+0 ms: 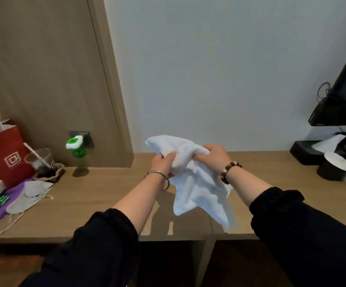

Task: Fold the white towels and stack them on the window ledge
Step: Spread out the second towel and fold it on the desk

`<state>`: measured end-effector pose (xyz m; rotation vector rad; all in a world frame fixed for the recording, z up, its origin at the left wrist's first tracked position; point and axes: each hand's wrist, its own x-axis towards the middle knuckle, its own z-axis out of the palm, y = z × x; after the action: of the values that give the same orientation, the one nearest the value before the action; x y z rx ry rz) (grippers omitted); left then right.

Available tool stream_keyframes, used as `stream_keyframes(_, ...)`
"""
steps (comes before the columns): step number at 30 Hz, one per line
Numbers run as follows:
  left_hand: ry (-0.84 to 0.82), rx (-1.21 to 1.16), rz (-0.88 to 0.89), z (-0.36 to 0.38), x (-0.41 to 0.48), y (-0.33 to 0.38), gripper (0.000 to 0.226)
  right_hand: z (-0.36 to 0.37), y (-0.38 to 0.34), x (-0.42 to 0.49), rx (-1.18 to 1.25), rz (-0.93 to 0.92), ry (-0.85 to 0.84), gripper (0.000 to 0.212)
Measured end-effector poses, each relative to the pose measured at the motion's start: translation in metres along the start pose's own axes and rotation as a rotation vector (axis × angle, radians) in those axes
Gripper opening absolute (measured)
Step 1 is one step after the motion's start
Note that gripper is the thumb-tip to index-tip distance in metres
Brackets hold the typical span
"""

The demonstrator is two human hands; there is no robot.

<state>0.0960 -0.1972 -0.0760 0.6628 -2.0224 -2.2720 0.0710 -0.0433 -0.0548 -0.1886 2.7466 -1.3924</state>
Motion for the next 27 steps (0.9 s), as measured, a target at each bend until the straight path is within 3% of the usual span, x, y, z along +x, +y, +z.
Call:
stream_keyframes(6,-0.175,0.117,-0.095,0.076,0.087,0.002,0.034,-0.044,0.053,0.070,0.030,0.199,0.039,0.020)
stream_keyframes(14,-0.295,0.178,-0.210,0.178,0.131,-0.026,0.029,-0.097,0.147,0.106,0.112,0.335,0.090,0.014)
stream_keyframes(23,-0.133,0.311,-0.302,0.286,0.160,-0.081,0.041,-0.148,0.263,0.161,-0.050,0.326,-0.089,0.017)
stream_keyframes(25,-0.012,0.435,-0.235,0.303,0.158,-0.103,0.060,-0.153,0.288,0.165,-0.110,0.271,-0.117,0.054)
stream_keyframes(27,0.062,0.609,-0.063,0.308,0.145,-0.124,0.083,-0.148,0.305,0.161,-0.248,0.148,-0.220,0.071)
